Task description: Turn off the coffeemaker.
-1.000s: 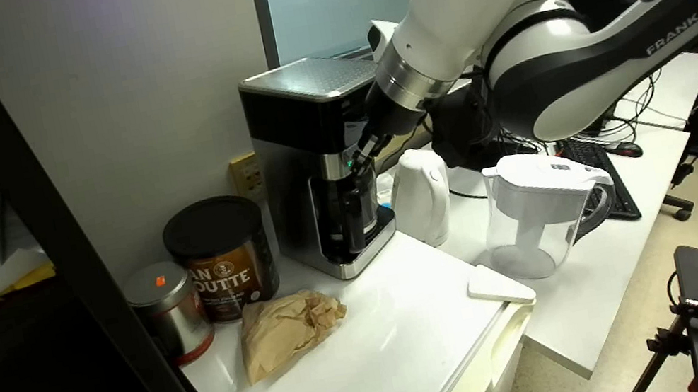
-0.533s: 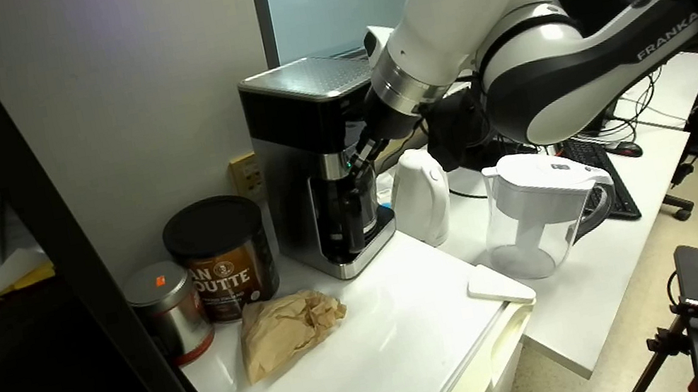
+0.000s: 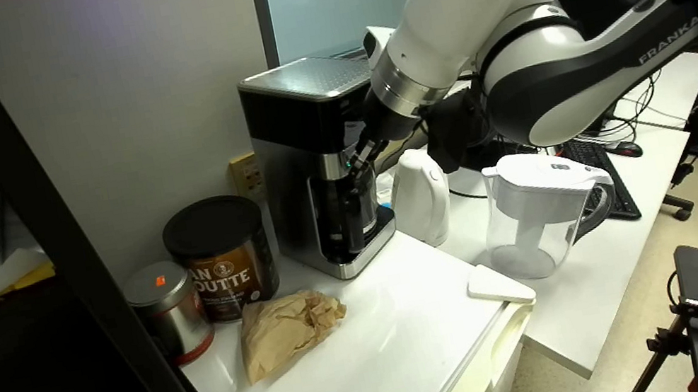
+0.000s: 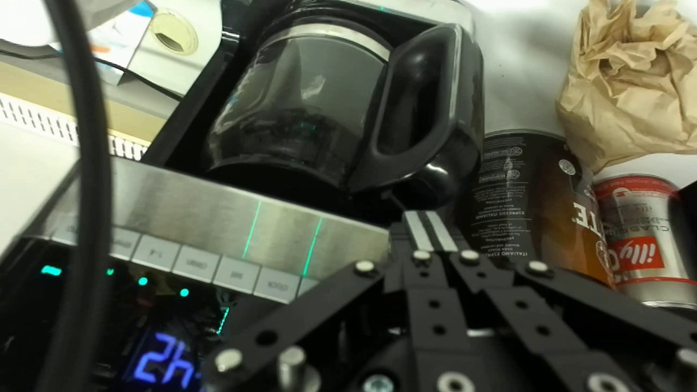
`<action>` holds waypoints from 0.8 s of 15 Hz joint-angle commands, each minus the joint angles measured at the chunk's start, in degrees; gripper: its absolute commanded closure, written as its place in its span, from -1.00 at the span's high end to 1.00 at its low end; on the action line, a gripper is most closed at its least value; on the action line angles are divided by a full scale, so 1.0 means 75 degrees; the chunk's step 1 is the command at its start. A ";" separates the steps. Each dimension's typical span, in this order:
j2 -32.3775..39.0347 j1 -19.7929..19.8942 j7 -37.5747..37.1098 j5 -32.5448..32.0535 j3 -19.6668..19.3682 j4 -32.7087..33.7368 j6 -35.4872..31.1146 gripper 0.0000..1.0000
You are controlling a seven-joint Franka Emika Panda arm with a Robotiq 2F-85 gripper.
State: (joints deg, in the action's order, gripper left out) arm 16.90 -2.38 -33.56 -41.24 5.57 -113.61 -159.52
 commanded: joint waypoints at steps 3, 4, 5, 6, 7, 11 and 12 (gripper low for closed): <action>0.0128 -0.0154 -0.0415 -0.0440 -0.0193 0.0437 -0.0062 -0.99; 0.0110 -0.0152 -0.0447 -0.0482 -0.0189 0.0437 -0.0066 -0.99; 0.0095 -0.0156 -0.0473 -0.0533 -0.0195 0.0442 -0.0068 -0.99; 0.0089 -0.0157 -0.0480 -0.0560 -0.0193 0.0451 -0.0067 -0.99; 0.0092 -0.0158 -0.0491 -0.0580 -0.0190 0.0461 -0.0066 -0.99; -0.0008 -0.0136 -0.0436 -0.0573 -0.0147 0.0297 -0.0072 -0.99; -0.0143 -0.0074 -0.0221 -0.0409 -0.0052 0.0085 0.0001 -0.99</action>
State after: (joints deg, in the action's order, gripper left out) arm 16.84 -2.92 -35.75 -43.70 5.26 -112.65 -159.59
